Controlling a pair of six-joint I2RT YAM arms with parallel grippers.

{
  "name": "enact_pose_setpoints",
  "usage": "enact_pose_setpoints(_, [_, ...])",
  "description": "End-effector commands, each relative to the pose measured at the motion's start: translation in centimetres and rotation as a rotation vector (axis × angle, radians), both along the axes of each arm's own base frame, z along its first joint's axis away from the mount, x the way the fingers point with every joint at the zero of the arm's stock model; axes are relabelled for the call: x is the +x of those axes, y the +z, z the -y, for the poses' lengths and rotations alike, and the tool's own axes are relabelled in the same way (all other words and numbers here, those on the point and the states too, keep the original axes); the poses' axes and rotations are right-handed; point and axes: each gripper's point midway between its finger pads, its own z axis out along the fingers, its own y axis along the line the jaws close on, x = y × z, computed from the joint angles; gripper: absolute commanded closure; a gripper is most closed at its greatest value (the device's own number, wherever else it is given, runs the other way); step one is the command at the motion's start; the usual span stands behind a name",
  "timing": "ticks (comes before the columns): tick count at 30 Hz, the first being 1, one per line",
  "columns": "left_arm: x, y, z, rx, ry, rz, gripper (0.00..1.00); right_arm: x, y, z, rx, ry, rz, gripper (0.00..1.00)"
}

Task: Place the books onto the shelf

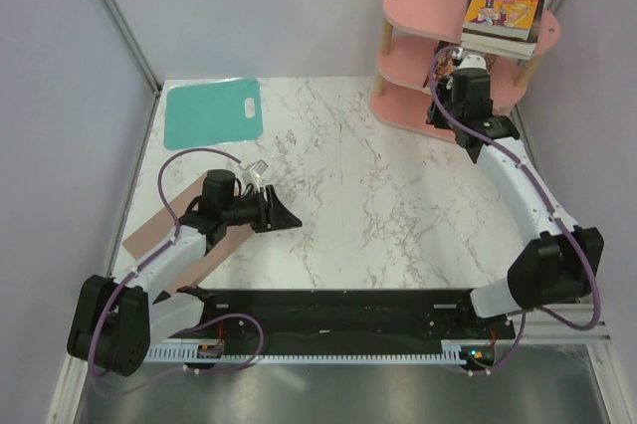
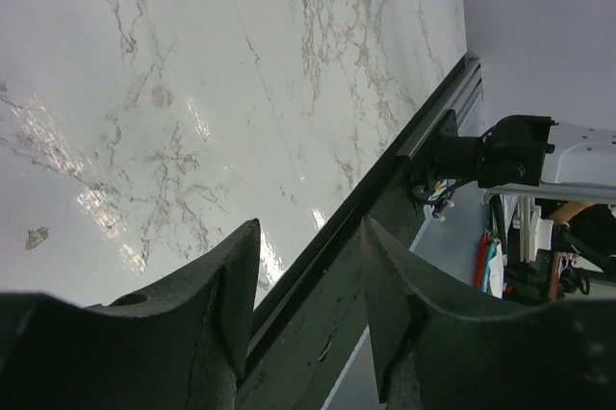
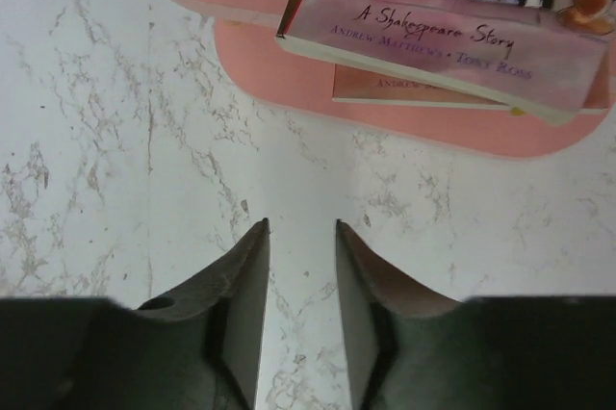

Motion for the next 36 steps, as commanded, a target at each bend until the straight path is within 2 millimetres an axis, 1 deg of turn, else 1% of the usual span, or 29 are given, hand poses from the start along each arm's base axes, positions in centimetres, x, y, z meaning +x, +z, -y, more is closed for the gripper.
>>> enact_pose_setpoints(1, [0.0, -0.3, 0.0, 0.019, -0.017, 0.034, 0.47, 2.9, 0.6, -0.2, -0.098, -0.029, 0.03, 0.72])
enact_pose_setpoints(2, [-0.1, -0.3, -0.1, 0.02, -0.017, 0.031, 0.47, 3.5, -0.3, -0.9, -0.108, -0.018, 0.007, 0.89])
enact_pose_setpoints(3, [0.0, -0.4, -0.1, 0.021, -0.016, 0.031, 0.47, 4.1, 0.3, -1.1, -0.112, -0.022, 0.021, 0.93])
enact_pose_setpoints(4, [-0.1, -0.3, -0.1, 0.02, -0.017, 0.032, 0.47, 4.4, 0.3, -1.5, -0.119, -0.015, 0.022, 0.96])
enact_pose_setpoints(5, [-0.1, -0.4, -0.1, 0.023, -0.017, 0.03, 0.47, 4.9, -0.4, -2.1, -0.135, -0.005, 0.007, 0.99])
enact_pose_setpoints(6, [-0.1, -0.4, -0.1, 0.023, -0.017, 0.03, 0.47, 5.5, 0.3, -2.3, -0.143, -0.012, 0.023, 1.0])
enact_pose_setpoints(7, [-0.1, -0.4, -0.1, 0.023, -0.017, 0.03, 0.47, 5.7, 0.4, -3.0, -0.158, -0.004, 0.027, 1.0])
enact_pose_setpoints(8, [-0.1, -0.5, -0.1, 0.023, -0.017, 0.031, 0.47, 6.2, -0.4, -3.3, -0.174, -0.004, 0.014, 1.0])
enact_pose_setpoints(9, [-0.2, -0.5, 0.0, 0.023, -0.019, 0.031, 0.47, 6.7, 0.4, -3.6, -0.178, -0.007, 0.032, 1.0])
enact_pose_setpoints(10, [-0.2, -0.5, 0.0, 0.023, -0.02, 0.03, 0.47, 6.9, 0.4, -4.0, -0.201, -0.008, 0.035, 1.0])
enact_pose_setpoints(11, [-0.1, -0.4, -0.1, 0.022, -0.018, 0.031, 0.47, 7.5, -0.4, -4.2, -0.217, -0.011, 0.019, 1.0])
enact_pose_setpoints(12, [-0.2, -0.5, 0.0, 0.023, -0.02, 0.03, 0.47, 8.0, 0.4, -4.4, -0.22, -0.017, 0.036, 1.0])
enact_pose_setpoints(13, [-0.2, -0.4, 0.0, 0.022, -0.02, 0.031, 0.47, 8.5, -0.5, -4.6, -0.244, -0.025, 0.018, 1.0])
enact_pose_setpoints(14, [-0.2, -0.5, -0.1, 0.023, -0.019, 0.03, 0.47, 9.0, 0.2, -4.7, -0.253, -0.039, 0.032, 1.0])
enact_pose_setpoints(15, [-0.2, -0.5, 0.0, 0.023, -0.021, 0.03, 0.47, 9.1, 0.0, -4.6, -0.269, -0.053, 0.024, 1.0])
enact_pose_setpoints(16, [-0.3, -0.6, 0.0, 0.024, -0.02, 0.027, 0.47, 9.4, -0.7, -4.4, -0.3, -0.08, 0.01, 1.0])
enact_pose_setpoints(18, [-0.2, -0.6, -0.1, 0.025, -0.018, 0.029, 0.47, 9.8, -0.4, -4.3, -0.324, -0.106, 0.012, 1.0])
enact_pose_setpoints(19, [-0.2, -0.6, -0.1, 0.026, -0.016, 0.029, 0.47, 10.0, -0.9, -4.1, -0.343, -0.124, 0.003, 1.0])
enact_pose_setpoints(21, [-0.3, -0.6, 0.0, 0.024, -0.022, 0.028, 0.47, 10.3, -0.8, -3.8, -0.351, -0.15, 0.004, 1.0])
enact_pose_setpoints(22, [-0.3, -0.5, 0.0, 0.023, -0.022, 0.03, 0.47, 10.5, -1.2, -3.7, -0.36, -0.16, -0.002, 1.0])
enact_pose_setpoints(25, [-0.3, -0.6, 0.0, 0.025, -0.021, 0.029, 0.47, 10.8, -1.3, -3.3, -0.376, -0.193, -0.002, 1.0])
enact_pose_setpoints(26, [-0.3, -0.7, -0.1, 0.027, -0.02, 0.026, 0.47, 10.9, -1.0, -3.2, -0.379, -0.203, 0.003, 1.0])
enact_pose_setpoints(28, [-0.3, -0.6, 0.0, 0.025, -0.021, 0.03, 0.47, 11.1, -1.3, -3.0, -0.388, -0.215, -0.005, 1.0])
enact_pose_setpoints(33, [-0.4, -0.6, 0.0, 0.023, -0.025, 0.031, 0.47, 11.4, -1.3, -2.5, -0.398, -0.259, 0.002, 1.0])
enact_pose_setpoints(36, [-0.5, -0.6, 0.0, 0.023, -0.026, 0.027, 0.47, 11.5, -1.7, -2.0, -0.411, -0.281, -0.006, 1.0])
